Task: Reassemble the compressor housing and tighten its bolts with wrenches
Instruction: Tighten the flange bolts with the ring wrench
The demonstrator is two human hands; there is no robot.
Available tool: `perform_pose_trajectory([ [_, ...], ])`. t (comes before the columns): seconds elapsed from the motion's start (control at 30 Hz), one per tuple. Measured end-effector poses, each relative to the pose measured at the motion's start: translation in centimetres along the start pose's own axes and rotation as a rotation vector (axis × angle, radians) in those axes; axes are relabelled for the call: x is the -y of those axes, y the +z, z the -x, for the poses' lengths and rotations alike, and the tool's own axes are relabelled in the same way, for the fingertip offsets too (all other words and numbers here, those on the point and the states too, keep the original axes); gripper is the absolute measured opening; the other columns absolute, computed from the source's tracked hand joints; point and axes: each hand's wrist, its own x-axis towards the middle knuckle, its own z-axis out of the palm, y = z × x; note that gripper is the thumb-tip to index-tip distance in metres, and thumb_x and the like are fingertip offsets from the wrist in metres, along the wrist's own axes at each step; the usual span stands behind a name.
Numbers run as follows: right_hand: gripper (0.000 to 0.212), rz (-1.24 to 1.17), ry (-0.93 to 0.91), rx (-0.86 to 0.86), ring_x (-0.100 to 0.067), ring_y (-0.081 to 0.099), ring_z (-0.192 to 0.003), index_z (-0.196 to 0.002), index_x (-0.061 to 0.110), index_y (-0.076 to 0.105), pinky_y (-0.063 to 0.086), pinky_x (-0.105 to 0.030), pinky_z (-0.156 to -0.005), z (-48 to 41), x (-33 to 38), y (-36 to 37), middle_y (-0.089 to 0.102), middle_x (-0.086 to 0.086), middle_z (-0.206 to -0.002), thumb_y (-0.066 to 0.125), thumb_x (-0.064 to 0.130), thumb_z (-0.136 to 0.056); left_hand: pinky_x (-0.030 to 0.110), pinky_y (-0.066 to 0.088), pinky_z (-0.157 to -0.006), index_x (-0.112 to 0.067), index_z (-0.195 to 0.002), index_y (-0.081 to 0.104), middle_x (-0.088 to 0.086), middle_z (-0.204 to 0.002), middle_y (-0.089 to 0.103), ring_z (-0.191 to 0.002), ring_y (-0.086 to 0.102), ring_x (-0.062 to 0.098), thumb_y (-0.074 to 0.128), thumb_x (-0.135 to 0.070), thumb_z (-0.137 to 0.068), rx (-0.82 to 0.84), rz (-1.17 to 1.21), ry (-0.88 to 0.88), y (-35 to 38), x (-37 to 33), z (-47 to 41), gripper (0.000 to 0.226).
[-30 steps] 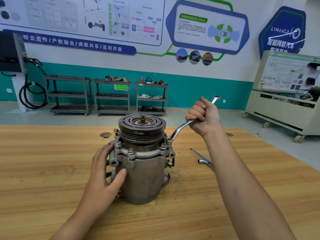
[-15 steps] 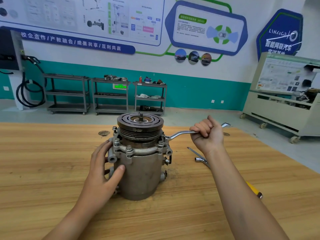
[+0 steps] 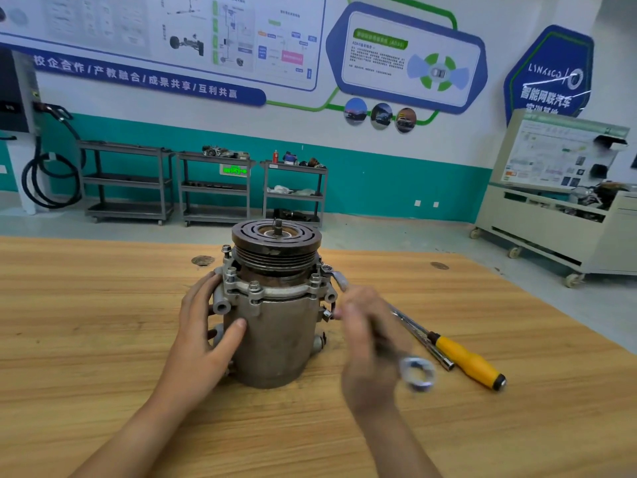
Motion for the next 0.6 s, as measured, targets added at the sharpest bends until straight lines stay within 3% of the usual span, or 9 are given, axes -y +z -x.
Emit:
perform_pose_trajectory([
  [0.07,0.03,0.219,-0.223,0.097,-0.016,0.039,-0.059,-0.061,0.01,0.045,0.035,-0.029,-0.055,0.9,-0.4,2.4,0.043,-0.005,-0.058,0.054,0.018,-0.089,0.031,0.039,-0.099,-0.052,-0.129,0.031,-0.032,-0.133,0.029,-0.13,0.034,0.009,0.064,-0.028,-0.082,-0.027,0.02,-0.002,0.0,-0.2,-0.2,0.062],
  [0.13,0.034,0.426,-0.314,0.152,-0.019,0.041,-0.061,-0.059,0.004,0.051,0.036,-0.032,-0.058,1.2,-0.9,5.0,0.047,-0.008,-0.058,0.056,0.021,-0.087,0.019,0.038,-0.098,-0.023,-0.131,0.044,-0.004,-0.137,0.04,-0.125,0.041,0.015,0.058,-0.043,-0.076,-0.013,0.018,-0.04,0.0,0.0,-0.5,0.059],
  [0.2,0.03,0.537,-0.286,0.171,-0.02,0.046,-0.065,-0.063,0.003,0.058,0.037,-0.032,-0.064,1.4,-1.1,7.1,0.053,-0.007,-0.064,0.055,0.024,-0.085,0.033,0.048,-0.09,-0.007,-0.103,0.058,0.018,-0.105,0.058,-0.109,0.054,0.031,0.06,-0.032,-0.08,0.031,0.024,-0.098,0.2,0.4,-0.5,0.034],
  [0.23,0.029,0.551,-0.265,0.161,-0.02,0.047,-0.067,-0.066,0.004,0.059,0.038,-0.031,-0.066,1.5,-1.2,7.6,0.054,-0.006,-0.066,0.054,0.025,-0.085,0.037,0.051,-0.079,-0.011,-0.086,0.058,0.018,-0.085,0.059,-0.097,0.06,0.031,0.063,-0.016,-0.083,0.052,0.025,-0.131,0.3,0.6,-0.2,0.008],
  [0.3,0.027,0.558,-0.255,0.156,-0.02,0.047,-0.069,-0.068,0.005,0.059,0.038,-0.03,-0.068,1.7,-1.5,7.7,0.055,-0.006,-0.069,0.053,0.026,-0.085,0.028,0.05,-0.071,-0.022,-0.08,0.056,0.011,-0.074,0.058,-0.089,0.063,0.028,0.063,0.004,-0.081,0.061,-0.01,-0.125,0.4,0.9,0.2,0.028],
  [0.37,0.027,0.591,-0.294,0.173,-0.021,0.05,-0.07,-0.068,0.005,0.06,0.039,-0.03,-0.068,1.5,-1.8,7.3,0.057,-0.007,-0.071,0.053,0.026,-0.084,0.018,0.047,-0.076,-0.028,-0.104,0.056,0.011,-0.097,0.06,-0.106,0.058,0.025,0.063,0.006,-0.081,0.056,0.007,-0.08,0.3,0.5,0.1,0.042],
  [0.43,0.029,0.643,-0.318,0.156,-0.023,0.054,-0.07,-0.067,0.004,0.061,0.042,-0.033,-0.069,1.1,-2.2,7.0,0.059,-0.008,-0.073,0.054,0.027,-0.083,0.006,0.04,-0.086,-0.013,-0.129,0.046,0.011,-0.129,0.047,-0.123,0.045,0.022,0.063,0.007,-0.079,0.03,0.03,-0.007,0.2,0.3,-0.4,0.056],
  [0.57,0.045,0.618,-0.277,0.066,-0.024,0.05,-0.061,-0.06,0.004,0.055,0.046,-0.04,-0.07,0.6,-2.4,7.7,0.053,-0.007,-0.063,0.046,0.035,-0.091,0.035,0.047,-0.095,-0.026,-0.133,0.041,0.002,-0.137,0.039,-0.126,0.04,0.022,0.061,0.007,-0.078,0.026,0.1,-0.011,0.2,0.3,-0.3,0.067],
  [0.6,0.053,0.601,-0.281,0.045,-0.023,0.046,-0.058,-0.058,0.004,0.052,0.043,-0.038,-0.066,0.3,-2.4,8.0,0.05,-0.006,-0.06,0.039,0.039,-0.096,0.029,0.047,-0.092,-0.036,-0.131,0.038,-0.002,-0.136,0.038,-0.125,0.04,0.018,0.062,0.005,-0.079,0.015,0.118,-0.016,0.3,0.2,-0.1,0.07],
])
